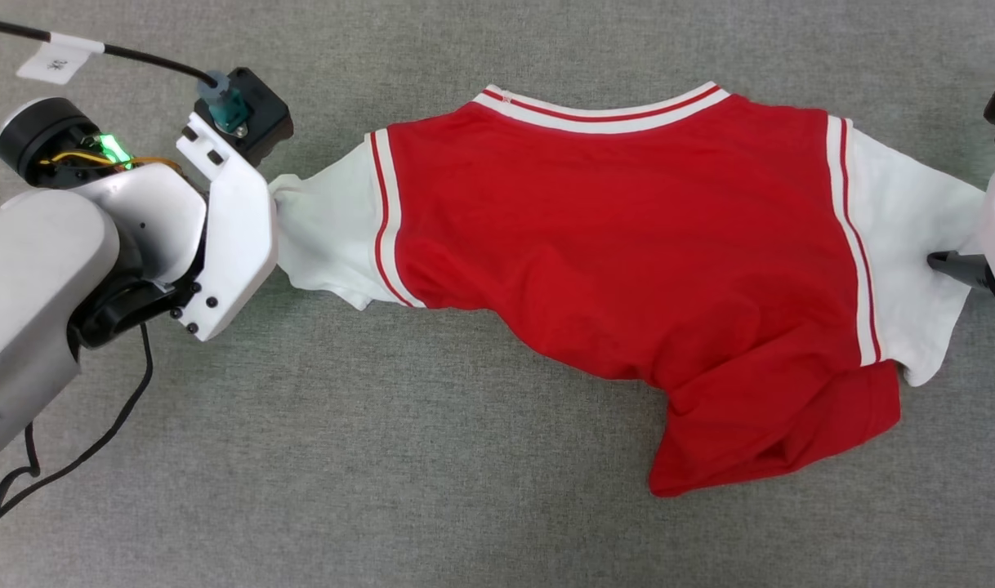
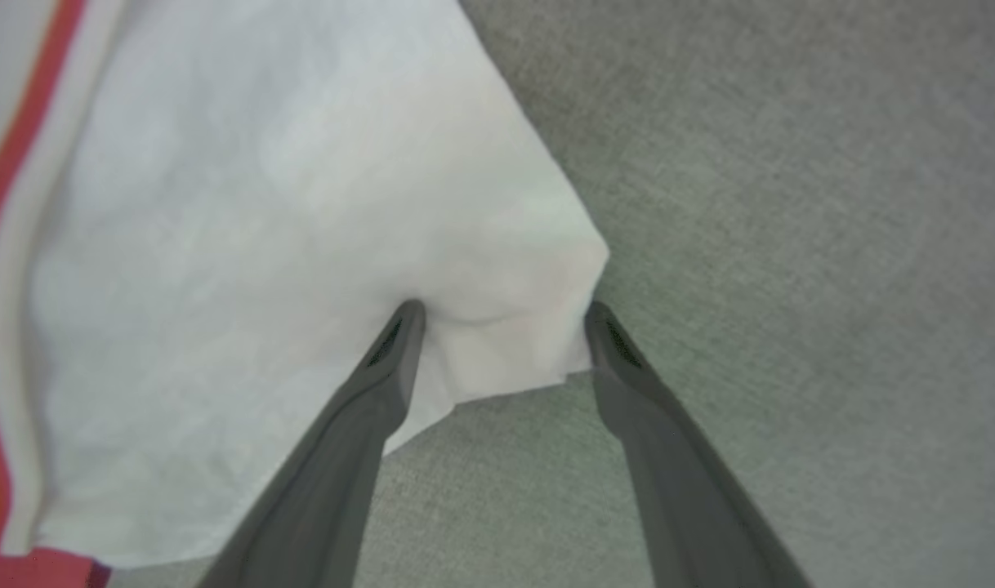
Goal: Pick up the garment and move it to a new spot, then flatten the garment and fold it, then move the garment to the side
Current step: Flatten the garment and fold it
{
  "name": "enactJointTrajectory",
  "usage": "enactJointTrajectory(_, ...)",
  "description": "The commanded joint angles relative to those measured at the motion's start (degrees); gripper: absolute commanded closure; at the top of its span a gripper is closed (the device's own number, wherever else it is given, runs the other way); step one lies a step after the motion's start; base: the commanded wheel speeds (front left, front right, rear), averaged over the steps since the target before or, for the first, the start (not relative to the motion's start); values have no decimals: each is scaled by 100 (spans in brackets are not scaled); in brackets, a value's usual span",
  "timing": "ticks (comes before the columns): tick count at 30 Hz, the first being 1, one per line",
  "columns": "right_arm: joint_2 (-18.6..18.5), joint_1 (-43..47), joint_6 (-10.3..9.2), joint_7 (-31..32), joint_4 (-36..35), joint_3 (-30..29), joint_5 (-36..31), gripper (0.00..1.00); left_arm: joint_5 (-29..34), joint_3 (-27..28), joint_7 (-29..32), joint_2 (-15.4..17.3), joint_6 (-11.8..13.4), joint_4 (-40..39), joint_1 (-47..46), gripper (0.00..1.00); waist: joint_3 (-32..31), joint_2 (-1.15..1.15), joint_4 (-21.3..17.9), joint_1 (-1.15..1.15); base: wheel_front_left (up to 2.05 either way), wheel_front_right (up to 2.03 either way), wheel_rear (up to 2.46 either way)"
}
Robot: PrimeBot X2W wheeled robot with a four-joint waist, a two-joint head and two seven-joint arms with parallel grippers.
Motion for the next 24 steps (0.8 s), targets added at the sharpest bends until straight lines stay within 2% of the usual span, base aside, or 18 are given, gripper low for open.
enactJointTrajectory(1,187,269,-3,-62,137,262,108,0,40,10,-36,-13,-29,57,-90,100,96,0,60,0,0,0,0)
enactJointTrajectory(4,251,470,5,-174,244,599,199,0,55,-27,-48,-45,-52,119,-98,100,102,0,68,0,0,0,0)
enactJointTrajectory(6,259,425,6,-400,290,692,238,100,60,-55,-58,-72,-72,179,-55,100,37,0,47,0,0,0,0)
enactJointTrajectory(15,61,-176,3,-1423,271,976,234,100,63,-130,-355,-81,-135,415,223,100,-679,0,-158,0,0,0,0)
enactJointTrajectory(17,14,-255,-4,-1773,276,1074,253,100,115,-137,-529,-87,-146,466,277,100,-929,0,-203,0,0,0,0)
enactJointTrajectory(18,-124,-318,-4,-2193,258,1204,323,100,177,-148,-750,-103,-194,503,278,100,-1264,0,-232,0,0,0,0)
enactJointTrajectory(24,-413,-623,-4,-2853,132,1266,439,100,414,-85,-1293,-115,-265,487,9,100,-1689,0,-283,0,0,0,0)
